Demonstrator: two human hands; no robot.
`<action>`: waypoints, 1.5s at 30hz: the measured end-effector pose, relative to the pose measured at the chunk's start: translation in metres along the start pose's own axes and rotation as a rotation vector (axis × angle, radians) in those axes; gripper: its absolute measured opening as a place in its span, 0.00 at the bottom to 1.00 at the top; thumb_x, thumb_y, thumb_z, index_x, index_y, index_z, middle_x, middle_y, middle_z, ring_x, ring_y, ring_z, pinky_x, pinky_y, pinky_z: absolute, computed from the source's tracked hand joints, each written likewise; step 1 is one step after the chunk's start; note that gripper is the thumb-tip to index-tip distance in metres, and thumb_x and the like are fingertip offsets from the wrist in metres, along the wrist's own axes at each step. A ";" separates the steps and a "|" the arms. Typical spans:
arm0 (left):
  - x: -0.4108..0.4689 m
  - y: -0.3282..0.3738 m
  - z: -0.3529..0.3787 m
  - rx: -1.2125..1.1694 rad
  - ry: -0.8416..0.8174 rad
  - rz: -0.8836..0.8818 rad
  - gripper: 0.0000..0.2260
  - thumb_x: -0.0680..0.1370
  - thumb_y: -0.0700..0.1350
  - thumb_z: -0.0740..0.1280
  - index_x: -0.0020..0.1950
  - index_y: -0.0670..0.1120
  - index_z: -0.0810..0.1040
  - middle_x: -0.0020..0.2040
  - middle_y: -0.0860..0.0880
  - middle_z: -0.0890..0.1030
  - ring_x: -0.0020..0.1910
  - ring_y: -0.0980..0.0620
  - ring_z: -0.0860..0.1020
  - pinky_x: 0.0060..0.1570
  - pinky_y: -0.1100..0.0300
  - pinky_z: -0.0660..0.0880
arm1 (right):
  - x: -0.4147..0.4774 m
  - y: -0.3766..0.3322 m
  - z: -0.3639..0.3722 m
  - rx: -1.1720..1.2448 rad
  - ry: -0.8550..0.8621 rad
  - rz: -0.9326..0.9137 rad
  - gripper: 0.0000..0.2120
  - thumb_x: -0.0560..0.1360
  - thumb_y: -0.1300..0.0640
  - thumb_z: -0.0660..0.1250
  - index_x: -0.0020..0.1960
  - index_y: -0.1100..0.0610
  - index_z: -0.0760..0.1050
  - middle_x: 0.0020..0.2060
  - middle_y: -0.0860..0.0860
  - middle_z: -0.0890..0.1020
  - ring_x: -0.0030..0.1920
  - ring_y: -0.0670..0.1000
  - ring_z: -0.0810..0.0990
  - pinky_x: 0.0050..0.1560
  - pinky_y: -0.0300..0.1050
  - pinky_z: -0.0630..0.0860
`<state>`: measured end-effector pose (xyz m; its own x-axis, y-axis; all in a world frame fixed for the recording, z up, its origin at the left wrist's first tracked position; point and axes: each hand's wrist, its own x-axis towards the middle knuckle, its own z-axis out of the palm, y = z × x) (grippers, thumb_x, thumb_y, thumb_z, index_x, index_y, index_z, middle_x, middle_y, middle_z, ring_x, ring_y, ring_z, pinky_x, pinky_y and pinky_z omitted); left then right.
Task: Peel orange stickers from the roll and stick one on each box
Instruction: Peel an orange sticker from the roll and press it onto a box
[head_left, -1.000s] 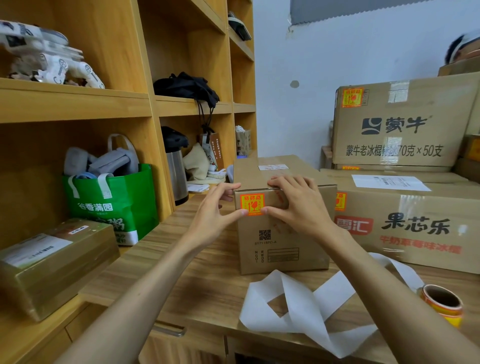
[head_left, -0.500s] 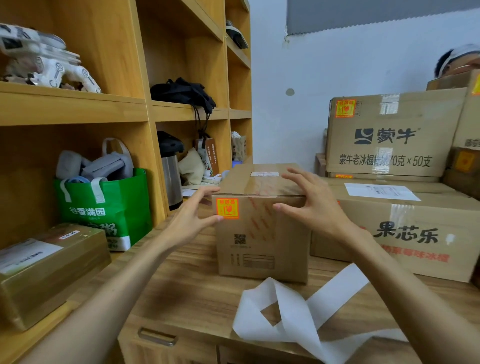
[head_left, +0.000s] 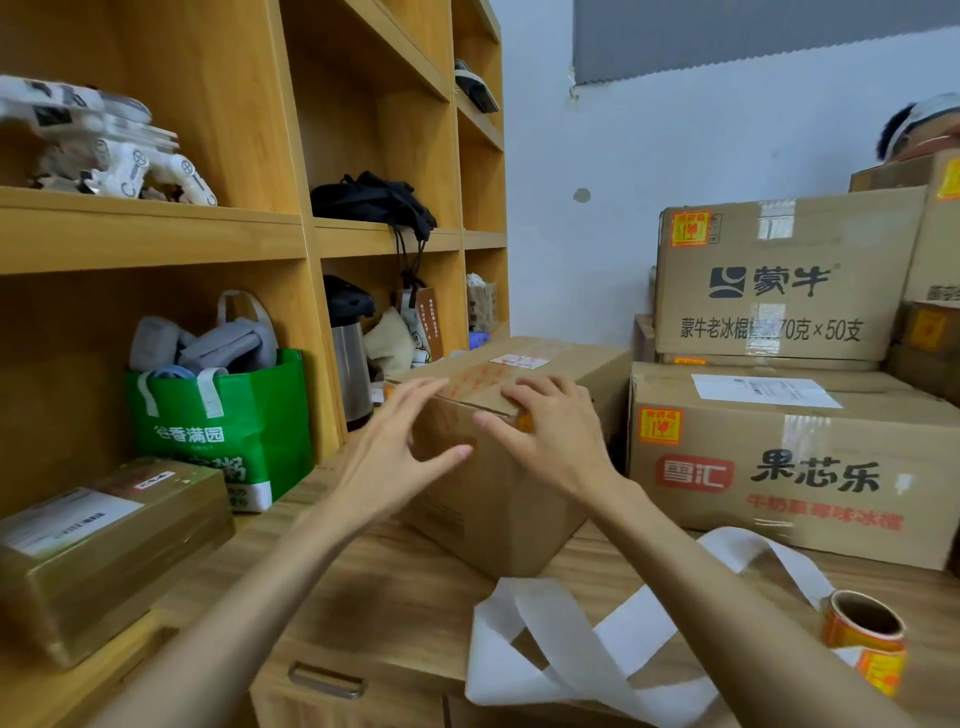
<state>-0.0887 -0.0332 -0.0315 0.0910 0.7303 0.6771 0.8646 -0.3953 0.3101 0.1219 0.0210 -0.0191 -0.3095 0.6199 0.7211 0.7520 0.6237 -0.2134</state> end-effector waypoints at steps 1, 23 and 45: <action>0.001 0.003 0.004 0.006 -0.013 -0.018 0.36 0.73 0.69 0.69 0.78 0.61 0.61 0.76 0.61 0.61 0.54 0.57 0.71 0.52 0.55 0.76 | 0.003 -0.007 0.001 0.016 -0.020 0.005 0.29 0.78 0.32 0.57 0.67 0.49 0.77 0.66 0.47 0.77 0.66 0.51 0.69 0.65 0.50 0.63; -0.025 -0.070 -0.001 -0.451 -0.088 -0.488 0.40 0.71 0.56 0.76 0.80 0.57 0.61 0.73 0.52 0.73 0.70 0.52 0.72 0.73 0.45 0.68 | -0.044 0.085 -0.011 0.612 -0.131 0.503 0.37 0.69 0.41 0.76 0.72 0.54 0.66 0.61 0.46 0.77 0.55 0.43 0.77 0.49 0.37 0.78; 0.048 0.013 -0.070 -0.512 0.129 -0.245 0.31 0.75 0.47 0.75 0.75 0.53 0.67 0.57 0.63 0.76 0.52 0.68 0.74 0.45 0.69 0.70 | 0.019 0.069 -0.106 0.774 0.134 0.320 0.17 0.71 0.47 0.76 0.57 0.50 0.78 0.49 0.46 0.85 0.48 0.44 0.85 0.45 0.44 0.83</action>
<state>-0.1073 -0.0418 0.0518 -0.1702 0.7731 0.6110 0.5012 -0.4659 0.7292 0.2294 0.0256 0.0495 -0.0413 0.7911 0.6103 0.1666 0.6078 -0.7765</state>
